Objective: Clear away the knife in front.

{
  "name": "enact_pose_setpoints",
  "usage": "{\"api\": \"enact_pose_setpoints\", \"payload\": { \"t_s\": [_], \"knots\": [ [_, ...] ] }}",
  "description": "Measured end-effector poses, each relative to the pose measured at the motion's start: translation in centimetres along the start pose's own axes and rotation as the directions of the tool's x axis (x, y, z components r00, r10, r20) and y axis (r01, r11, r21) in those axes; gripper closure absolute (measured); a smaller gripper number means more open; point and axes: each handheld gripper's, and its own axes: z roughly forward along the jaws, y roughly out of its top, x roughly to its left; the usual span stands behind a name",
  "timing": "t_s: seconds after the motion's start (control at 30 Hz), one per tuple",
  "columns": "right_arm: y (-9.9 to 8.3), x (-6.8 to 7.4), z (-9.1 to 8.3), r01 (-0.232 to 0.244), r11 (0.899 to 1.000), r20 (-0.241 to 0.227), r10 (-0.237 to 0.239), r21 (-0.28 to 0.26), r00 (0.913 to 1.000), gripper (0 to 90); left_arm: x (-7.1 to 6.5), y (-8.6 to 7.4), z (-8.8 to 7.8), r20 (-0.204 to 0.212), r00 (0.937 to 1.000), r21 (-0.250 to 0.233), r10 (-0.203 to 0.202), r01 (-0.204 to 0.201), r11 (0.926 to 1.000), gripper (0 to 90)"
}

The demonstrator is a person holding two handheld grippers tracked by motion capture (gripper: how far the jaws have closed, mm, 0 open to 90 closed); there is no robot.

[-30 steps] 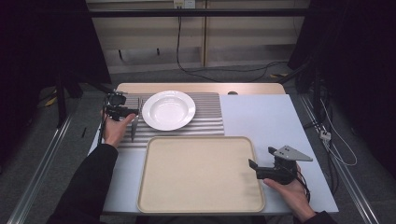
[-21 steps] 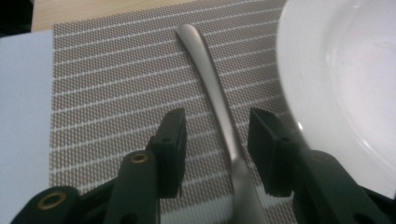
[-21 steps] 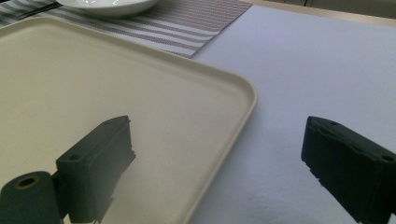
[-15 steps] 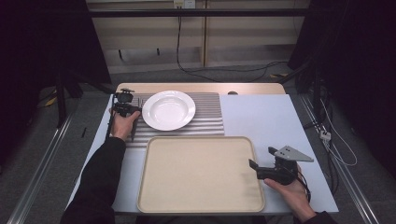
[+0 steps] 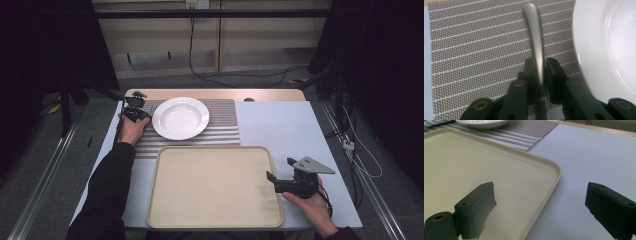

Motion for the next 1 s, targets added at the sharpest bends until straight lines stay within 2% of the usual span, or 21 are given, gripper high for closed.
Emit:
{"api": "enact_pose_setpoints", "payload": {
  "t_s": [0.03, 0.17, 0.3, 0.47, 0.5, 0.57, 1.0],
  "knots": [
    [0.0, 0.0, 0.0, 0.001, 1.0, 0.001, -0.001, 0.0, 1.0, 9.2, 0.0, 0.1, -0.1, 0.0, 0.9999, 0.012, 0.017, -0.017, 0.9998, 79.7],
    [0.0, 0.0, 0.0, -0.002, 1.0, 0.002, 0.002, -0.003, 1.0, 9.4, -0.2, 0.1, 0.0, -0.013, 0.9997, 0.013, 0.019, -0.019, 0.9997, 79.4],
    [0.0, 0.0, 0.0, -0.002, 1.0, 0.003, 0.002, -0.004, 1.0, 9.5, 0.0, 0.1, -0.1, -0.003, 0.9999, 0.019, 0.016, -0.016, 0.9997, 79.8],
    [0.0, 0.0, 0.0, -0.002, 1.0, 0.003, 0.002, -0.004, 1.0, 9.6, -0.2, 0.1, -0.1, -0.014, 0.9998, 0.015, 0.017, -0.017, 0.9998, 80.1],
    [0.0, 0.0, 0.0, -0.003, 1.0, 0.004, 0.003, -0.002, 1.0, 9.6, 0.1, 0.1, -0.2, 0.001, 1.0, 0.021, -0.003, 0.003, 0.9998, 80.1],
    [0.0, 0.0, 0.0, -0.001, 1.0, 0.005, 0.001, -0.001, 1.0, 9.6, 0.2, 0.0, -0.3, 0.008, 1.0, 0.027, -0.004, 0.004, 0.9996, 80.1],
    [0.0, 0.0, 0.0, 0.002, 1.0, 0.007, -0.002, -0.001, 1.0, 9.8, 0.5, -0.3, -1.3, 0.006, 0.9998, 0.033, 0.019, -0.019, 0.9993, 80.1]
  ]
}}
